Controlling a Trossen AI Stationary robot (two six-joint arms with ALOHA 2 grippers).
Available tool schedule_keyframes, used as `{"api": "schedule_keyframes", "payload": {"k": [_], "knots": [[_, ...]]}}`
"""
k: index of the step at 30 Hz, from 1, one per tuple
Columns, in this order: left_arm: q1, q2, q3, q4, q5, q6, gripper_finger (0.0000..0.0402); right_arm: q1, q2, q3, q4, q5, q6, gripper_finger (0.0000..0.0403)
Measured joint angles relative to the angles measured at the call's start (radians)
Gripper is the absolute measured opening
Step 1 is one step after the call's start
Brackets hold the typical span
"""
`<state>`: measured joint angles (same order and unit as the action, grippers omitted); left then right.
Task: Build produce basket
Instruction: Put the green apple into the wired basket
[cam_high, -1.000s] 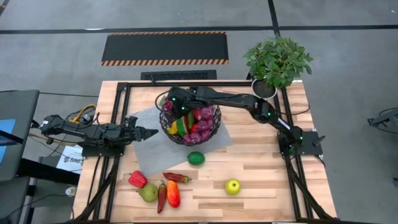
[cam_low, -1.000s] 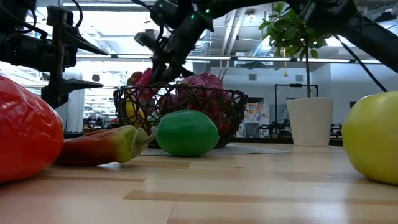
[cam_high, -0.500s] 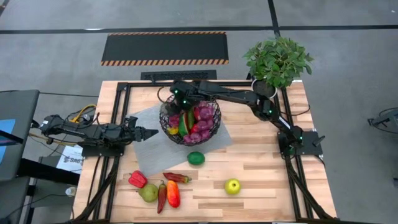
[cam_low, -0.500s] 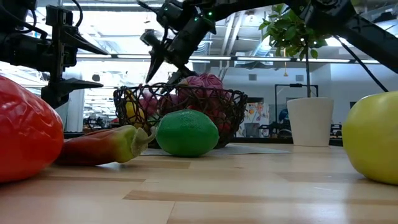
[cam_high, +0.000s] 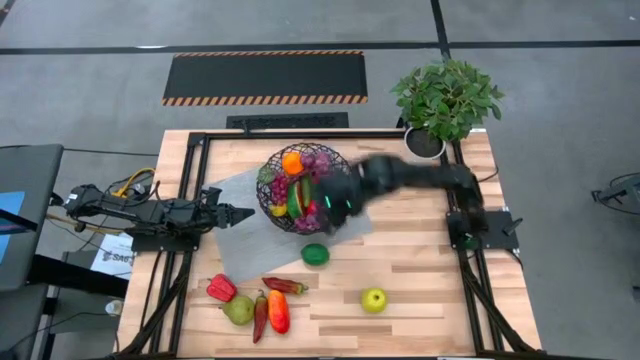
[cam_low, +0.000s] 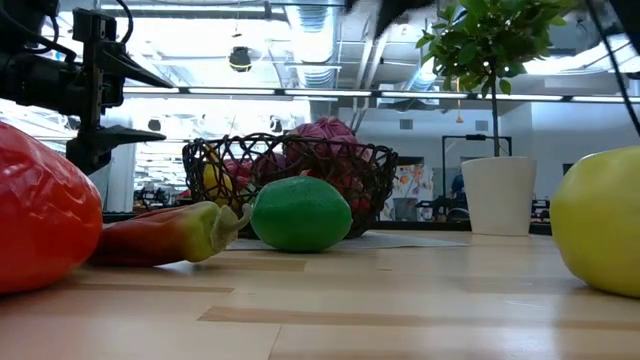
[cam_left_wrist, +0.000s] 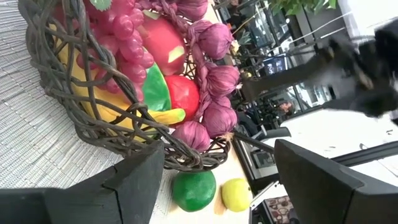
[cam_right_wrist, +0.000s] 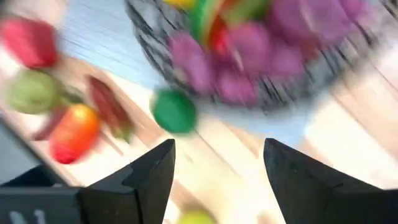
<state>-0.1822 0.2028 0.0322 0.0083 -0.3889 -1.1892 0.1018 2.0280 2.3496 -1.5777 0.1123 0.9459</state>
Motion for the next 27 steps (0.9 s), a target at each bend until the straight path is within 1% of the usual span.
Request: {"api": "schedule_keyframes", "payload": {"k": [1,3,5,8,11,13,14,18,23,27], "knots": [[0.0,0.0,0.0,0.0,0.001,0.0,0.0289,0.053,-0.011,-0.02,0.009,0.037,0.068,0.0265],[0.0,0.0,0.0,0.0,0.001,0.0,0.0289,0.157,-0.034,-0.066,0.048,0.077,0.224,0.0265],[0.0,0.002,0.0,0.0,0.001,0.0,0.0289,0.244,-0.024,-0.092,0.068,0.098,0.368,0.0265],[0.0,0.003,0.0,0.0,0.0,0.0,0.0289,0.361,0.02,-0.14,0.003,0.086,0.529,0.0266],[0.0,0.006,0.0,-0.001,0.009,0.0,0.0289,0.435,0.056,-0.206,0.024,0.041,0.647,0.0266],[0.0,0.019,0.0,0.0,0.009,0.007,0.0289,0.455,0.077,-0.245,0.028,-0.035,0.727,0.0266],[0.0,0.018,0.0,-0.002,0.016,0.014,0.0289,0.469,0.09,-0.254,0.029,-0.053,0.752,0.0266],[0.0,0.026,0.0,-0.001,0.028,0.027,0.0289,0.49,0.118,-0.275,0.056,-0.075,0.798,0.0266],[0.0,0.031,0.0,-0.002,0.045,0.029,0.0289,0.481,0.12,-0.33,0.079,-0.113,0.804,0.0266],[0.0,0.031,0.0,-0.002,0.045,0.016,0.0289,0.474,0.117,-0.33,0.101,-0.111,0.803,0.0266]]}}
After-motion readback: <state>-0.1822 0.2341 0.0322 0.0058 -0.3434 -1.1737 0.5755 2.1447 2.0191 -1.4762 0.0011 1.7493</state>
